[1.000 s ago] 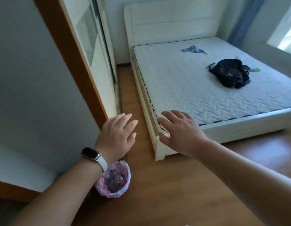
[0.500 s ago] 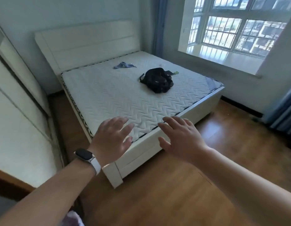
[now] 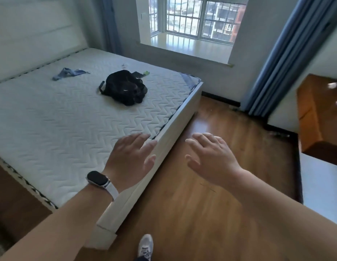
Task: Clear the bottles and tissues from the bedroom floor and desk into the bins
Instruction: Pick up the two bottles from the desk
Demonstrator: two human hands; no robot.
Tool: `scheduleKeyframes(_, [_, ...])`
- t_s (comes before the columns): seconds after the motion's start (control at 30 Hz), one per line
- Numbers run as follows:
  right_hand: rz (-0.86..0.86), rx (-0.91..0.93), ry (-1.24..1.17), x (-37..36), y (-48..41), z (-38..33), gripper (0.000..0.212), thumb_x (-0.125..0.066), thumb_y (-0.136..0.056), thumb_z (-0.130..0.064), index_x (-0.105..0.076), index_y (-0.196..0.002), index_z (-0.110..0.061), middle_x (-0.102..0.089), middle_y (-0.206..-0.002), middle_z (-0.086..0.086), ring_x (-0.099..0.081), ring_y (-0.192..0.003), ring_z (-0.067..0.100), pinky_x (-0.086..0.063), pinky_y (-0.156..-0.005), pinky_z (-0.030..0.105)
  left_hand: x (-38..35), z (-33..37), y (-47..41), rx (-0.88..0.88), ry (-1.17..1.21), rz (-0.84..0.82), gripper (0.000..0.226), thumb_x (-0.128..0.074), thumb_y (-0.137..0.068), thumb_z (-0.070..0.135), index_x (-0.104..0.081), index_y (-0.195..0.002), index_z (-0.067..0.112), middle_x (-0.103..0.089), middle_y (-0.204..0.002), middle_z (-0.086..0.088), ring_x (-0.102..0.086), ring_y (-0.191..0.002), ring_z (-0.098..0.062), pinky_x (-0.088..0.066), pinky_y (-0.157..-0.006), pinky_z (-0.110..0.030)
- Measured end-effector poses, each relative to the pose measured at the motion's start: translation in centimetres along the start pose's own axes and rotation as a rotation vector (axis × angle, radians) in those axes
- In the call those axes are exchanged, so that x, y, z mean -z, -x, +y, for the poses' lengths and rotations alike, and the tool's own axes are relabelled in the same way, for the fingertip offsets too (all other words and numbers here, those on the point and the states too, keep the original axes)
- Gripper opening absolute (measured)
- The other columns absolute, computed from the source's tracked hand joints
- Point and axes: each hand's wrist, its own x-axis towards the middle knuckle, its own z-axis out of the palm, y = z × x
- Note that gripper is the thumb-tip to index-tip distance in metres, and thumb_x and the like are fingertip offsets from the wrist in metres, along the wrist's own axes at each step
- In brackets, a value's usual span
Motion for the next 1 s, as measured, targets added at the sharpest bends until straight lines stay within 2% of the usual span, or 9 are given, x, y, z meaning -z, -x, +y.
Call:
scheduleKeyframes(0.23, [0.035, -0.191, 0.081, -1.8, -6.5, 0.1, 0.046, -0.05, -0.083, -0.046, -0.063, -0.118, -0.019, -0.06, -0.123, 0.002, -0.055, -0.114, 0.026, -0.045, -0.092, 0.041, -4.0, -6.5, -7.6, -0.152, 0.08, -0.003, 0.04, -0.055, -0.086, 0.037, -0.064, -0.121, 0.019, -0.062, -0.127, -0.005, -0.056, -0.119, -0.028, -0.04, -0.097, -0.043])
scheduleKeyframes(0.4, [0.04, -0.303, 0.105, -2.0, -8.0, 1.8, 0.047, -0.05, -0.084, -0.046, -0.063, -0.12, -0.018, -0.06, -0.124, 0.003, -0.054, -0.115, 0.026, -0.044, -0.092, 0.044, -7.1, -7.1, -12.6, -0.276, 0.138, -0.02, 0.04, -0.054, -0.089, 0.038, -0.063, -0.123, 0.019, -0.062, -0.128, -0.006, -0.055, -0.121, -0.028, -0.039, -0.098, -0.044])
scheduleKeyframes(0.7, [-0.037, -0.561, 0.083, -2.9, -7.1, 10.6, 0.049, -0.044, -0.087, -0.047, -0.06, -0.124, -0.017, -0.058, -0.13, 0.006, -0.051, -0.122, 0.027, -0.041, -0.098, 0.047, -12.2, -1.9, -23.2, -0.465, 0.209, -0.033, 0.041, -0.056, -0.087, 0.037, -0.06, -0.124, 0.02, -0.061, -0.127, -0.003, -0.053, -0.122, -0.026, -0.033, -0.101, -0.038])
scheduleKeyframes(0.93, [-0.024, -0.657, 0.069, -4.0, -6.4, 23.2, 0.051, -0.04, -0.088, -0.048, -0.061, -0.123, -0.017, -0.058, -0.128, 0.007, -0.052, -0.12, 0.028, -0.041, -0.097, 0.046, -16.5, 5.1, -32.8, -0.508, 0.201, -0.106, 0.039, -0.062, -0.089, 0.036, -0.057, -0.125, 0.021, -0.06, -0.13, -0.002, -0.051, -0.125, -0.025, -0.036, -0.102, -0.04])
scheduleKeyframes(1.0, [-0.007, -0.679, 0.071, -3.7, -6.0, 27.1, 0.05, -0.041, -0.088, -0.048, -0.062, -0.122, -0.017, -0.059, -0.126, 0.007, -0.053, -0.118, 0.029, -0.042, -0.095, 0.045, -17.2, 7.7, -36.0, -0.528, 0.195, -0.124, 0.039, -0.056, -0.09, 0.038, -0.057, -0.126, 0.022, -0.059, -0.131, -0.001, -0.05, -0.125, -0.025, -0.038, -0.102, -0.041])
